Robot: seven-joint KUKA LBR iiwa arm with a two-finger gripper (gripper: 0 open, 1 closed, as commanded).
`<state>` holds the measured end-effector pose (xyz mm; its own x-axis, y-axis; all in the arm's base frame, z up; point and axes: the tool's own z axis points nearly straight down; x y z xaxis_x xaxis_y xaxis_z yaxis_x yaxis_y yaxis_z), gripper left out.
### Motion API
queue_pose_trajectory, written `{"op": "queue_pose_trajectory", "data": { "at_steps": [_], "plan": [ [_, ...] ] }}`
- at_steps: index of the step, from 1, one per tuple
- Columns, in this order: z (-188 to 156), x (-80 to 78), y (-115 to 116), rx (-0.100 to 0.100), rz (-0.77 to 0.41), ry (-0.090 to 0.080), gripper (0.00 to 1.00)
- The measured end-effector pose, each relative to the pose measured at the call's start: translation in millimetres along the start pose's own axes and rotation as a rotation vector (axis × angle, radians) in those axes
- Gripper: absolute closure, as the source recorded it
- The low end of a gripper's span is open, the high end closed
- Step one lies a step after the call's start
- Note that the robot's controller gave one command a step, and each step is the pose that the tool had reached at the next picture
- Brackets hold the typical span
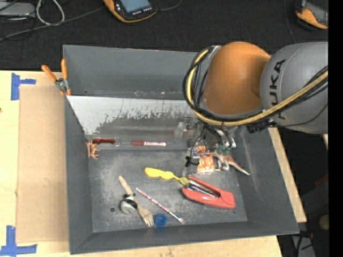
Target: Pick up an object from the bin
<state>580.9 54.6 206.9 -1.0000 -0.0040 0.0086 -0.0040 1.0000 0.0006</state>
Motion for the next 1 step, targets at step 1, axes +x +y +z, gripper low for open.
{"op": "queue_pose_trajectory", "data": {
  "at_steps": [1],
  "plan": [
    [-4.0,-1.6,-0.2,0.0,0.001,-0.008,0.0]
  ]
}}
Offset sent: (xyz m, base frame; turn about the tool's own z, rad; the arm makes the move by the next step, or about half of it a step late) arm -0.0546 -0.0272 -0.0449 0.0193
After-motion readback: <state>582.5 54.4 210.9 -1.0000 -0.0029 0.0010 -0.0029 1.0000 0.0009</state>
